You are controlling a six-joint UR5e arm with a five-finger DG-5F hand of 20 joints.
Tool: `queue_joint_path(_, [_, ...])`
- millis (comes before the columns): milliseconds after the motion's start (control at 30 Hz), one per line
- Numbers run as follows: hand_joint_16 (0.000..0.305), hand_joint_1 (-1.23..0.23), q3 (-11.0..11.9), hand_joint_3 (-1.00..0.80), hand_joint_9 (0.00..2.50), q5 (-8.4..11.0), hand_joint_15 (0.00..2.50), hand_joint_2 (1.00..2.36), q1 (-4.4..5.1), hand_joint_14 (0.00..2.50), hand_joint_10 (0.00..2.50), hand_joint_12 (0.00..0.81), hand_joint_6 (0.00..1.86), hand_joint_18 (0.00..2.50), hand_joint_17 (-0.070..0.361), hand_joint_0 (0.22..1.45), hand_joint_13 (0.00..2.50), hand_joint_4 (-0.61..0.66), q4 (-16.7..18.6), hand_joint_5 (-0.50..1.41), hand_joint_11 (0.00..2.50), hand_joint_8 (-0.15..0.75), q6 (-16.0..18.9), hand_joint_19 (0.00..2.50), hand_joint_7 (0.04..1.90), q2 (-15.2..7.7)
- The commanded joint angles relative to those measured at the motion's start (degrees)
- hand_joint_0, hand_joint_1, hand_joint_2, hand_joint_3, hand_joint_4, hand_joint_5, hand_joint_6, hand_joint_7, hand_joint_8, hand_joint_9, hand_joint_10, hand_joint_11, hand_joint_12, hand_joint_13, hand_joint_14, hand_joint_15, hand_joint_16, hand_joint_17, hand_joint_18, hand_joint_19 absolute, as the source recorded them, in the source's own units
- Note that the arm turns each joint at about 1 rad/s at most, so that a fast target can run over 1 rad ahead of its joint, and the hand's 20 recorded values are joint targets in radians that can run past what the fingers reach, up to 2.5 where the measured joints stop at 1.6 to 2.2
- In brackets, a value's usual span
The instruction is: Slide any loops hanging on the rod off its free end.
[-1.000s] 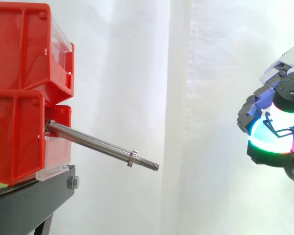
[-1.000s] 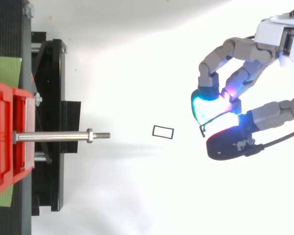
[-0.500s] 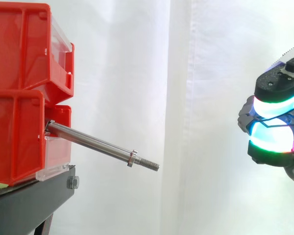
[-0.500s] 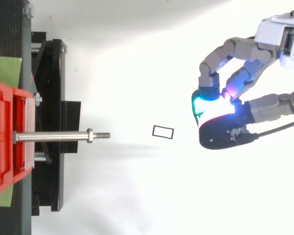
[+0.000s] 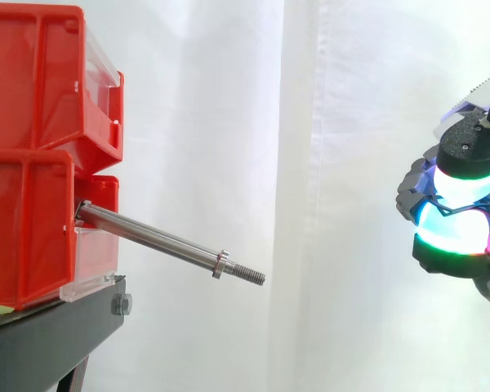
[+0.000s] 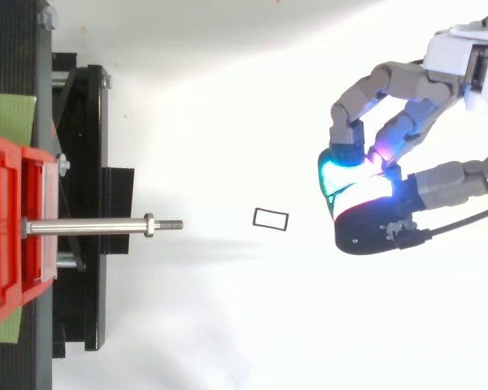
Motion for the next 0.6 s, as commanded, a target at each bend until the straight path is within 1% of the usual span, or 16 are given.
queue_joint_path(0, [0.047, -0.79, 0.0, -0.31, 0.98, 0.0, 0.53, 1.01, 0.0, 0.02, 0.03, 0.355, 0.92, 0.76, 0.105, 0.63, 0.82, 0.08, 0.0, -0.15, 0.88, 0.274, 0.0, 0.51, 0.9, 0.0])
queue_joint_path(167, [0.046, -0.8, 0.0, -0.44, 0.98, 0.0, 0.54, 1.01, 0.0, 0.02, 0.03, 0.348, 0.93, 0.77, 0.104, 0.63, 0.81, 0.09, 0.0, -0.15, 0.86, 0.265, 0.0, 0.5, 0.86, 0.0])
queue_joint_path(267, [0.046, -0.74, 0.0, -0.49, 1.0, 0.0, 0.53, 1.0, 0.0, 0.02, 0.03, 0.346, 0.92, 0.77, 0.103, 0.62, 0.82, 0.1, 0.0, -0.15, 0.87, 0.269, 0.0, 0.51, 0.87, 0.0])
queue_joint_path(300, [0.046, -0.69, 0.0, -0.5, 1.0, 0.0, 0.53, 1.0, 0.0, 0.02, 0.03, 0.345, 0.92, 0.77, 0.103, 0.6, 0.83, 0.11, 0.0, -0.14, 0.87, 0.269, 0.0, 0.51, 0.87, 0.0])
queue_joint_path(400, [0.046, -0.63, 0.0, -0.5, 1.02, 0.0, 0.53, 1.0, 0.0, 0.02, 0.03, 0.349, 0.92, 0.78, 0.104, 0.59, 0.83, 0.1, 0.0, -0.14, 0.87, 0.272, 0.0, 0.51, 0.87, 0.0])
queue_joint_path(467, [0.046, -0.61, 0.0, -0.5, 1.02, 0.0, 0.53, 1.0, 0.0, 0.02, 0.03, 0.346, 0.91, 0.78, 0.104, 0.58, 0.83, 0.1, 0.0, -0.13, 0.87, 0.276, 0.0, 0.51, 0.89, 0.0])
queue_joint_path(567, [0.046, -0.61, 0.0, -0.45, 1.03, 0.0, 0.53, 1.0, 0.0, 0.02, 0.03, 0.347, 0.92, 0.77, 0.103, 0.59, 0.83, 0.09, 0.0, -0.13, 0.86, 0.273, 0.0, 0.51, 0.91, 0.0])
